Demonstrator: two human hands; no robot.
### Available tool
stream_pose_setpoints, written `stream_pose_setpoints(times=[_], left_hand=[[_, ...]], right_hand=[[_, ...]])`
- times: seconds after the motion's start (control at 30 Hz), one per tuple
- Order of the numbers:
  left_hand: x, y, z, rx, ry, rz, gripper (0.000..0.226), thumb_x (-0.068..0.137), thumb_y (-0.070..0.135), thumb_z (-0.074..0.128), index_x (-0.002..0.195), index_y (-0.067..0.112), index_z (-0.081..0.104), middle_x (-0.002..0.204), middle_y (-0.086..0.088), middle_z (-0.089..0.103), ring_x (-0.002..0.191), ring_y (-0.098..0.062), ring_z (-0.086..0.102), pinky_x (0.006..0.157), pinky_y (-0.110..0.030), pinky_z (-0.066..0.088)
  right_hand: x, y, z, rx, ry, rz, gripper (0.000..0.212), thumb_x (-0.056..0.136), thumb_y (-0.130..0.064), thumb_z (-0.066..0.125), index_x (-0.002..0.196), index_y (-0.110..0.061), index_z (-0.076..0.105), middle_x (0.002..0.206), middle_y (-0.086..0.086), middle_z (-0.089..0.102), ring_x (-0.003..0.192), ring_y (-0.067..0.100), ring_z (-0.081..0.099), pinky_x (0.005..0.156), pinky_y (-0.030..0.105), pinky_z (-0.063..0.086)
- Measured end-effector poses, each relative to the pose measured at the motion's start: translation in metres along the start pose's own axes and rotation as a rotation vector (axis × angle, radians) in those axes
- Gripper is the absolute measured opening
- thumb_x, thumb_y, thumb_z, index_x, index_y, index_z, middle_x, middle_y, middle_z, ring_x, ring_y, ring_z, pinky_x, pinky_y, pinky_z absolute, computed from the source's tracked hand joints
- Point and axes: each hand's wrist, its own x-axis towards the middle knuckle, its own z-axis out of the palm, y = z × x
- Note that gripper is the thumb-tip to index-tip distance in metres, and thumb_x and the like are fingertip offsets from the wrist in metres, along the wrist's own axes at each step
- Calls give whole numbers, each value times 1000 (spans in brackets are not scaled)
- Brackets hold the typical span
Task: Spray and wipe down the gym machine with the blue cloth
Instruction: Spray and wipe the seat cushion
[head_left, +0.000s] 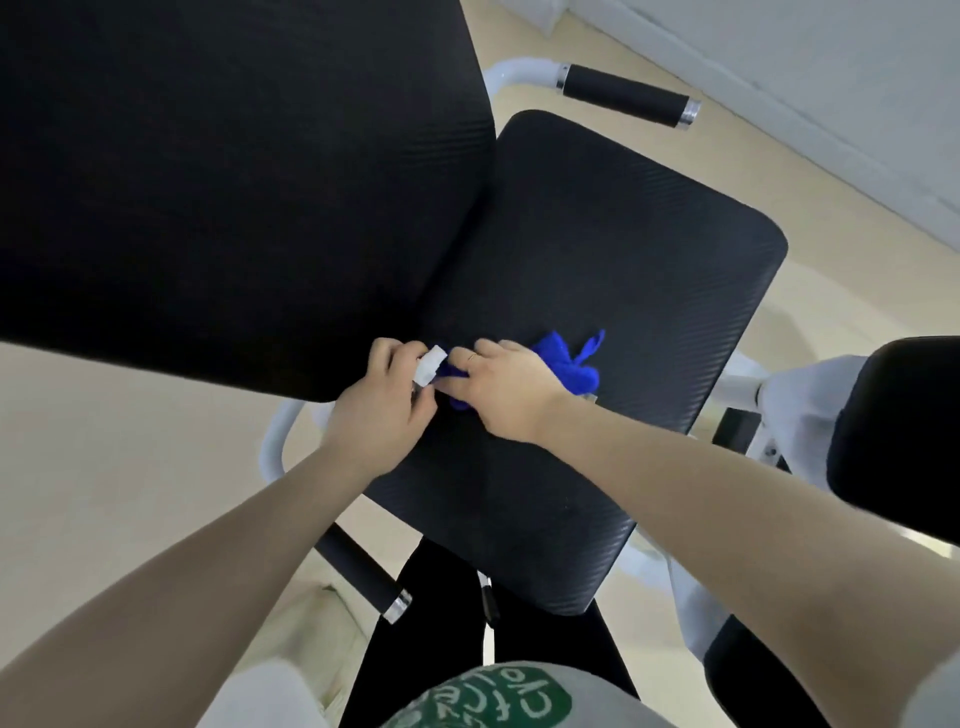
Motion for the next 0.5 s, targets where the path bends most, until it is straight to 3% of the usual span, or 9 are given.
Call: stream_pose_setpoints(times=[0.07,0.17,0.23,0.3,0.4,0.5], left_hand=[[-4,-5,-3,18,-3,17,46,92,19,53,135,8,41,127,-11,43,72,-35,60,57,-38,48],[-7,-15,-2,34,-34,45,54,94,22,50,144,20,31,125,-3,42,70,-29,59,59,-38,50],[-10,-19,4,40,-59,73,57,91,25,55,144,22,33,127,-1,42,76,-25,60,62,-34,50],[-12,-18,9,60,-102,72,59,88,30,61,141,20,37,134,1,39,90,-25,60,67,-32,49],[-15,-10,9,88,-223,48,69,83,40,67,140,20,35,149,6,25,106,-22,56,77,-34,49],[-18,-3,6,203,-396,52,76,76,48,70,137,20,33,157,5,-1,101,-19,60,74,-31,49]], right_hand=[[-1,22,-6,-61,39,0,52,94,-20,43,141,-37,33,139,2,36,112,25,43,89,35,38],[-8,82,-23,-3,167,499,48,92,-16,44,135,-37,43,132,8,42,109,34,44,86,40,38],[-15,92,-19,55,258,670,47,90,-13,47,133,-31,48,127,12,45,103,36,47,83,42,40],[-26,65,1,30,304,592,47,81,-12,57,126,-24,56,117,14,53,89,37,53,72,41,45],[-65,-3,40,68,304,299,50,59,-19,76,108,-24,68,95,8,64,64,29,57,56,31,47],[-92,-16,45,16,178,116,54,50,-25,83,102,-31,71,92,4,67,60,23,57,54,26,48]])
